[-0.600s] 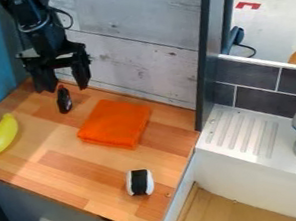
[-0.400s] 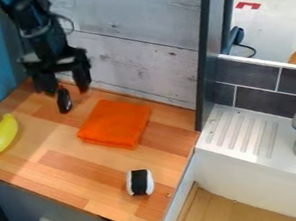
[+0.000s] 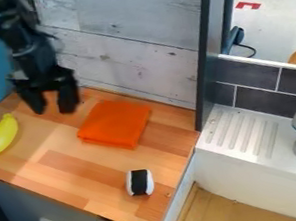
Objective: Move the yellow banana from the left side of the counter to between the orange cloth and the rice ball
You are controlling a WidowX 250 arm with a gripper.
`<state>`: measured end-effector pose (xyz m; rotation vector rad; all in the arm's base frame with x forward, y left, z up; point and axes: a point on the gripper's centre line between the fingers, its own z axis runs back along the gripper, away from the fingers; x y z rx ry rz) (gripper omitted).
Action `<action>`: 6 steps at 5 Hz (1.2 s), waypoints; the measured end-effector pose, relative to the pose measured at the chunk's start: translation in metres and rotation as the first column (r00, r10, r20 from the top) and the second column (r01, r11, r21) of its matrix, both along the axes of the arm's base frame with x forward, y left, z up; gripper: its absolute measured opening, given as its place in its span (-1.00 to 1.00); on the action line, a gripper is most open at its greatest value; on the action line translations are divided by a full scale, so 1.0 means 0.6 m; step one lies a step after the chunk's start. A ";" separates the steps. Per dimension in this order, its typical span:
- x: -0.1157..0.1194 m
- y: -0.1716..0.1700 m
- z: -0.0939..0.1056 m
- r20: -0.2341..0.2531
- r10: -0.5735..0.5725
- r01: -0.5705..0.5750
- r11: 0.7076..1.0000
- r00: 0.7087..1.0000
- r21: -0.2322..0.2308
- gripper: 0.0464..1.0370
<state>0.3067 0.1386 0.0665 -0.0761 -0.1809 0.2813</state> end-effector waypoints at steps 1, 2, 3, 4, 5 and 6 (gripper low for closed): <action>-0.036 0.050 0.012 0.026 -0.006 0.004 0.998 1.000 0.058 0.93; -0.035 0.080 0.000 0.063 -0.025 0.019 0.995 0.998 0.097 0.93; -0.040 0.106 -0.037 0.039 -0.006 0.002 0.995 0.999 0.097 0.93; -0.041 0.129 -0.065 0.006 -0.031 0.029 0.986 1.000 0.161 0.93; -0.041 0.141 -0.085 -0.011 -0.029 0.030 0.982 1.000 0.189 0.93; -0.040 0.151 -0.089 -0.011 -0.009 0.011 0.974 1.000 0.224 0.93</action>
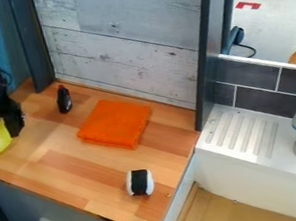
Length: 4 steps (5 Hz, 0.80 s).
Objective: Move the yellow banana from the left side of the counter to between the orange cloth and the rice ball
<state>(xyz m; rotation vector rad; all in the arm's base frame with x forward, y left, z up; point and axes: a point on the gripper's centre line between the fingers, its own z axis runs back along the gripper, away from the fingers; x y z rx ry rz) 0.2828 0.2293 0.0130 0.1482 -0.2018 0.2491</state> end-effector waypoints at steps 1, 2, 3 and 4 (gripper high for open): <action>-0.002 -0.001 -0.025 -0.027 0.027 -0.027 1.000 0.999 -0.002 0.93; 0.007 -0.012 -0.045 -0.039 0.020 -0.020 1.000 0.999 0.006 0.82; 0.014 -0.020 -0.051 -0.029 0.042 -0.041 0.999 0.999 0.010 0.28; 0.012 -0.043 -0.052 -0.028 0.041 -0.041 0.999 0.999 -0.019 0.14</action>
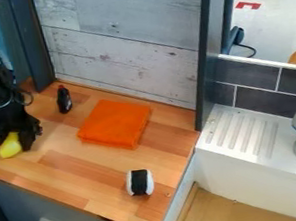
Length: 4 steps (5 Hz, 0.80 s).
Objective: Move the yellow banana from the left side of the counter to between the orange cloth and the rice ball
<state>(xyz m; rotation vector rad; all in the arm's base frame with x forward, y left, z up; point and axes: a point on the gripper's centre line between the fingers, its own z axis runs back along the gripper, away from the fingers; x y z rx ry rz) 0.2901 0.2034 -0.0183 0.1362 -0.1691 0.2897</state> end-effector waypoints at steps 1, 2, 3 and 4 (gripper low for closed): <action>0.016 -0.040 0.046 0.064 -0.032 0.032 0.999 0.997 -0.004 0.14; 0.026 -0.090 0.090 0.111 -0.095 0.096 0.995 0.989 -0.002 0.14; 0.034 -0.157 0.129 0.156 -0.186 0.189 0.982 0.970 0.000 0.14; 0.040 -0.228 0.153 0.170 -0.288 0.293 0.956 0.942 -0.006 0.14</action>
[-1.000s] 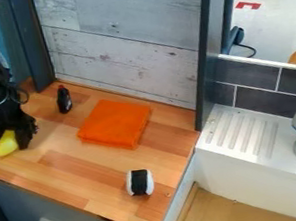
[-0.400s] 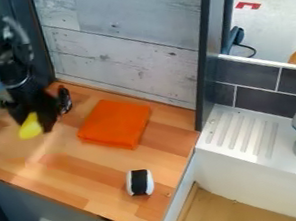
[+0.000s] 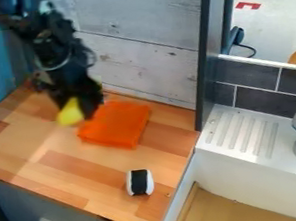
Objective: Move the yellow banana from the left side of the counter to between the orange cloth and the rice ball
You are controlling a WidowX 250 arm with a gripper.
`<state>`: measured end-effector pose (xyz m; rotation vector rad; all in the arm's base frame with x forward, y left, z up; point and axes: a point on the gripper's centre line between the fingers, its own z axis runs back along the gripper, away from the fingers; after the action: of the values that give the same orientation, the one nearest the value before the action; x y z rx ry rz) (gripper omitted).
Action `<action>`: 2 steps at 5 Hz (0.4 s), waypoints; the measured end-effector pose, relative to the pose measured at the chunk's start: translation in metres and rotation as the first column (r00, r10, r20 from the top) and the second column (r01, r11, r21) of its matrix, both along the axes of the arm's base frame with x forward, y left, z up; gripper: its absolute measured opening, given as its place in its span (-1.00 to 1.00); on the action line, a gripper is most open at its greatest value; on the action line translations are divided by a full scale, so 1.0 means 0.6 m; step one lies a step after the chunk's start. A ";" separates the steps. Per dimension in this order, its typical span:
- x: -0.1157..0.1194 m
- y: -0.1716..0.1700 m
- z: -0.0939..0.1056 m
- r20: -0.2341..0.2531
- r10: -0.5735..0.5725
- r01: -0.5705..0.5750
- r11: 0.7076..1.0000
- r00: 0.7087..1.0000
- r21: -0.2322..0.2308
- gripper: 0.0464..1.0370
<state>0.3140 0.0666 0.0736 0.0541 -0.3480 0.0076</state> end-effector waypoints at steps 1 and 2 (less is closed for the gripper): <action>0.009 -0.059 -0.006 -0.016 -0.075 0.075 0.997 0.997 -0.001 0.14; 0.027 -0.102 -0.047 -0.056 -0.089 0.088 0.996 0.994 -0.005 0.14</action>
<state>0.3300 0.0055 0.0452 0.0363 -0.2935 -0.0811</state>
